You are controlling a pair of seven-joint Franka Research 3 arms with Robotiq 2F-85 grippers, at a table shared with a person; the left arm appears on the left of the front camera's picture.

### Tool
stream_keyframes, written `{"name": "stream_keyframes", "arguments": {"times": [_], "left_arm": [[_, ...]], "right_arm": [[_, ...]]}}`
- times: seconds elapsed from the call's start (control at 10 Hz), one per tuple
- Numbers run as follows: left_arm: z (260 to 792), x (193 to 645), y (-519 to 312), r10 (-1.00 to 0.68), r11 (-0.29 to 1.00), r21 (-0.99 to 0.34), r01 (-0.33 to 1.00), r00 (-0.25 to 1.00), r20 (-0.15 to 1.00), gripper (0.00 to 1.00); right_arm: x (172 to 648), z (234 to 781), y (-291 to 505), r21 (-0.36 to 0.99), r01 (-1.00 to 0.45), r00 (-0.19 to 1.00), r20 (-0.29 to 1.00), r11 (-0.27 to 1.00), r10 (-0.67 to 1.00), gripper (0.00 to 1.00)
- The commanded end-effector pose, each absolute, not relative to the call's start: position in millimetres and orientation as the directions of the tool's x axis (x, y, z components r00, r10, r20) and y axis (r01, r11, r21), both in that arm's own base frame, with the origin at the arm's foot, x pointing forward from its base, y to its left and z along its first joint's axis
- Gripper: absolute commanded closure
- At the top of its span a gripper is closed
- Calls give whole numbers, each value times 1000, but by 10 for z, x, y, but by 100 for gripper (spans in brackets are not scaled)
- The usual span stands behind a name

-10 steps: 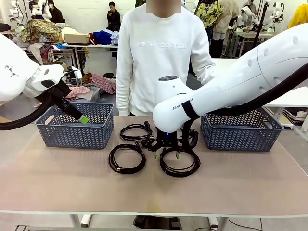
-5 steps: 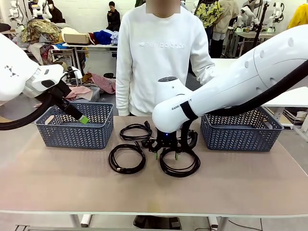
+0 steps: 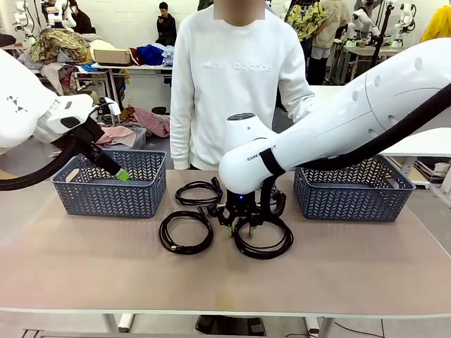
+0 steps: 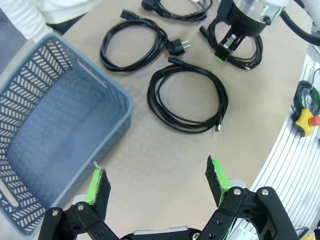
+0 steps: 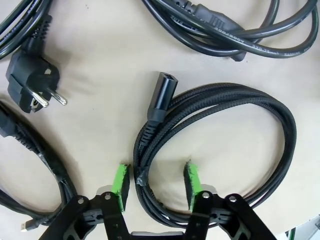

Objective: Organize the cables according to human instructions.
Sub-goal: Pick up a bundle of cables and place it in the basket indicated by the human.

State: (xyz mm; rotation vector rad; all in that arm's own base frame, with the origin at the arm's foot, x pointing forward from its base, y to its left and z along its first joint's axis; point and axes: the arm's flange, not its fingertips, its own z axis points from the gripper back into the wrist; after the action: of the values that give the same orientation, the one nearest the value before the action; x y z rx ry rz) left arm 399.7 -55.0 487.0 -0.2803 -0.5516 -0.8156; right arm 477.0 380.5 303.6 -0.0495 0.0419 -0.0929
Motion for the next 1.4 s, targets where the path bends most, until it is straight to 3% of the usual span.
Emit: {"name": "stream_keyframes", "arguments": {"times": [0.0,0.1,0.2,0.3,0.4,1.0,1.3], "left_arm": [[4851,4007,-521,-609,646,-38,762,545,576,0],[4851,4007,-521,-609,646,-38,762,545,576,0],[4851,4007,-521,-609,646,-38,762,545,576,0],[4851,4007,-521,-609,646,-38,762,545,576,0],[4851,4007,-521,-609,646,-38,762,545,576,0],[4851,4007,-521,-609,646,-38,762,545,576,0],[4851,4007,-521,-609,646,-38,762,545,576,0]], "right_arm": [[4818,3044,3876,-79,109,993,-36,991,-112,66],[4821,3043,3886,-76,107,993,-36,991,-110,61],[4823,3039,3896,-71,108,993,-36,992,-110,86],[4831,3036,3897,-67,118,992,-36,991,-120,81],[4830,3029,3901,-61,129,990,-45,990,-132,100],[4741,3039,3954,-93,250,965,-59,964,-256,100],[4648,3243,3950,-161,223,969,-71,961,-237,100]]}}
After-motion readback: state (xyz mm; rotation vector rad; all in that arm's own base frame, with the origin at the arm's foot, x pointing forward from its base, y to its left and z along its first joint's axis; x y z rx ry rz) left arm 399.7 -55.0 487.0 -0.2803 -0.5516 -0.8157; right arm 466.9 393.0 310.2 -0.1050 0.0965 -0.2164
